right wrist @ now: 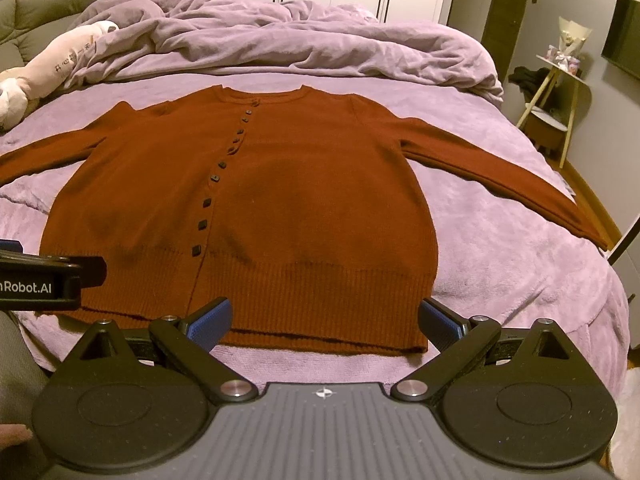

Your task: Fold small clothes

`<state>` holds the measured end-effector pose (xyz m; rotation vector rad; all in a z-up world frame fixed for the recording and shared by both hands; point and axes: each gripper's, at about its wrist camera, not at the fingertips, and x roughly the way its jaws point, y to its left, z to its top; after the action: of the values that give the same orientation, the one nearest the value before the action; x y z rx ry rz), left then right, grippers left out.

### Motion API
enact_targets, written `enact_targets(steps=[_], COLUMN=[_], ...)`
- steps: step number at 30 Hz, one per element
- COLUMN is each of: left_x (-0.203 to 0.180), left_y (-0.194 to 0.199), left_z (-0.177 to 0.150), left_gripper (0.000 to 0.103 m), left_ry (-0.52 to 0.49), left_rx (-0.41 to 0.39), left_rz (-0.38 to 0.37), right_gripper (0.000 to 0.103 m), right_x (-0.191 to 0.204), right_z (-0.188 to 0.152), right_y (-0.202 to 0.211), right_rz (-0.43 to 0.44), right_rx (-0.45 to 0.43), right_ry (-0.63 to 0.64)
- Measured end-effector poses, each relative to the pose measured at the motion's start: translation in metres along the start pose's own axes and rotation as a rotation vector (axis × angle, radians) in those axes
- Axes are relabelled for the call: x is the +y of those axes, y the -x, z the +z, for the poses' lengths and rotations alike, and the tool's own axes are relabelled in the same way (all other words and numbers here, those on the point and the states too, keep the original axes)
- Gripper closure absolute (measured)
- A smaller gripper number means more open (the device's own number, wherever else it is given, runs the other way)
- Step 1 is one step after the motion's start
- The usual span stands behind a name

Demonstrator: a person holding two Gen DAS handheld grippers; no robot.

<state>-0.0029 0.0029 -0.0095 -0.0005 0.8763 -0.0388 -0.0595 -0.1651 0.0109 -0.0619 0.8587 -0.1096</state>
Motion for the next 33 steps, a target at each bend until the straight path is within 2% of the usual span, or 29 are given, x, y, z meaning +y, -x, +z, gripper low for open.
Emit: enact_targets(steps=[33], left_x=[-0.0025], left_y=[-0.0021], left_z=[0.0036], left_gripper=[0.000], left_ry=[0.004], left_rx=[0.022], left_rz=[0.002], right_gripper=[0.004], right_x=[0.0005], right_z=[0.0034], right_y=[-0.0009], right_rz=[0.010], right_rx=[-0.015], right_ry=[-0.026])
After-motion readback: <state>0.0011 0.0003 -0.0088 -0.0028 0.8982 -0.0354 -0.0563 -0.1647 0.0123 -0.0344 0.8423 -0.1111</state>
